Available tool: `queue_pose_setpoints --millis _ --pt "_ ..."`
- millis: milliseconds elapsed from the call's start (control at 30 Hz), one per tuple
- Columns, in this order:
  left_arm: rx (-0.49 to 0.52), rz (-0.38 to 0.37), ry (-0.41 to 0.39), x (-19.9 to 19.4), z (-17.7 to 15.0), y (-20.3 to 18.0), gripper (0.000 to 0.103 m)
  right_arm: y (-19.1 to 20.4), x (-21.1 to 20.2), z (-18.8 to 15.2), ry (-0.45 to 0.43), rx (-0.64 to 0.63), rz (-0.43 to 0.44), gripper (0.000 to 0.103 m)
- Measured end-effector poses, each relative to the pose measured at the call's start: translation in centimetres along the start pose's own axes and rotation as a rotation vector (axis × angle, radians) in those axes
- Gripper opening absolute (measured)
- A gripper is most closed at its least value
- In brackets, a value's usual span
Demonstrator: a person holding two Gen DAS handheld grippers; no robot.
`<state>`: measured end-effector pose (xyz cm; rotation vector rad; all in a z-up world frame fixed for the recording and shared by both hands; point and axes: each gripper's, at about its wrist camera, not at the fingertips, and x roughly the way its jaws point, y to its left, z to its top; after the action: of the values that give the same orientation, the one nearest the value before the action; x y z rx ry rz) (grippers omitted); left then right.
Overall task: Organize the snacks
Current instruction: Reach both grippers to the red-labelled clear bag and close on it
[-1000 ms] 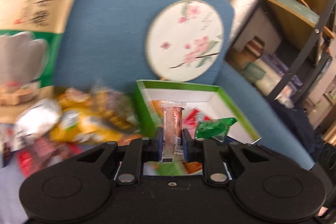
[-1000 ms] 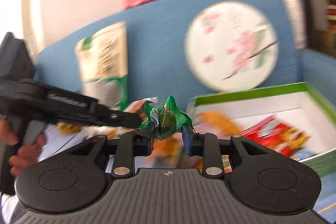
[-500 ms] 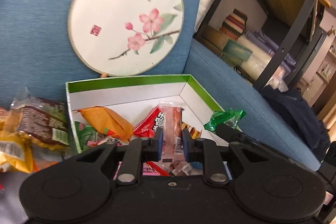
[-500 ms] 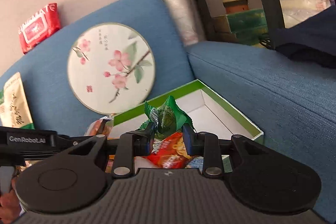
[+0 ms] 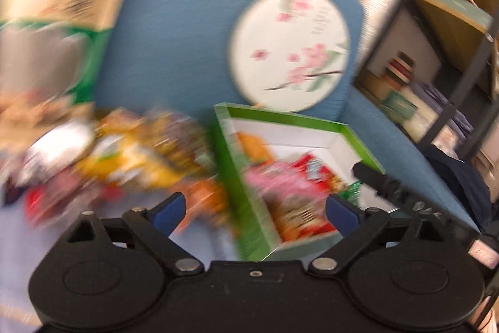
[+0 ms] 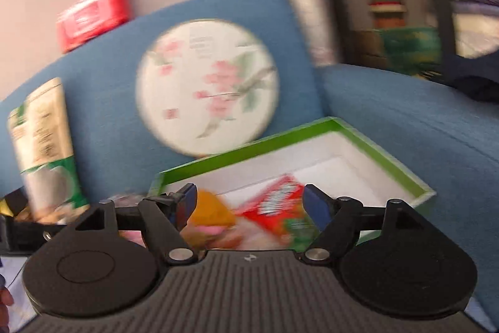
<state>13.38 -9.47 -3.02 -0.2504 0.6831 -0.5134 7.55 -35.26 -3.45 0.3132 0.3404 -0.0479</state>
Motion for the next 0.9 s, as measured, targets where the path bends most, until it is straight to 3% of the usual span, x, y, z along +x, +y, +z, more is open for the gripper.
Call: queue_pose_setpoints --millis 167,333,533,633,800,833,900 --pt "-0.065 0.111 0.009 -3.4 -2.3 4.3 0.103 4.4 -0.8 -0.8 0.052 -0.067 0.249 0.103" --pt "-0.097 0.17 -0.002 -5.3 -2.2 7.6 0.103 8.7 -0.9 -3.0 0.124 -0.203 0.406 0.103" --pt "-0.144 0.194 -0.04 -4.0 0.8 10.2 0.103 11.1 0.0 -5.4 0.221 -0.27 0.465 0.103" --pt "-0.194 0.177 -0.003 -1.7 1.8 11.7 0.103 11.6 0.3 -6.1 0.248 -0.291 0.474 0.103" --pt "-0.223 0.22 0.039 0.7 1.9 13.3 0.103 11.6 0.4 -6.4 0.274 -0.301 0.471 0.103" --pt "-0.221 0.206 0.032 0.7 1.6 13.3 0.098 11.6 0.5 -6.4 0.282 -0.299 0.47 0.103" --pt "-0.147 0.151 0.034 0.1 1.2 12.3 0.054 11.5 0.7 -6.4 0.294 -0.277 0.473 0.103"
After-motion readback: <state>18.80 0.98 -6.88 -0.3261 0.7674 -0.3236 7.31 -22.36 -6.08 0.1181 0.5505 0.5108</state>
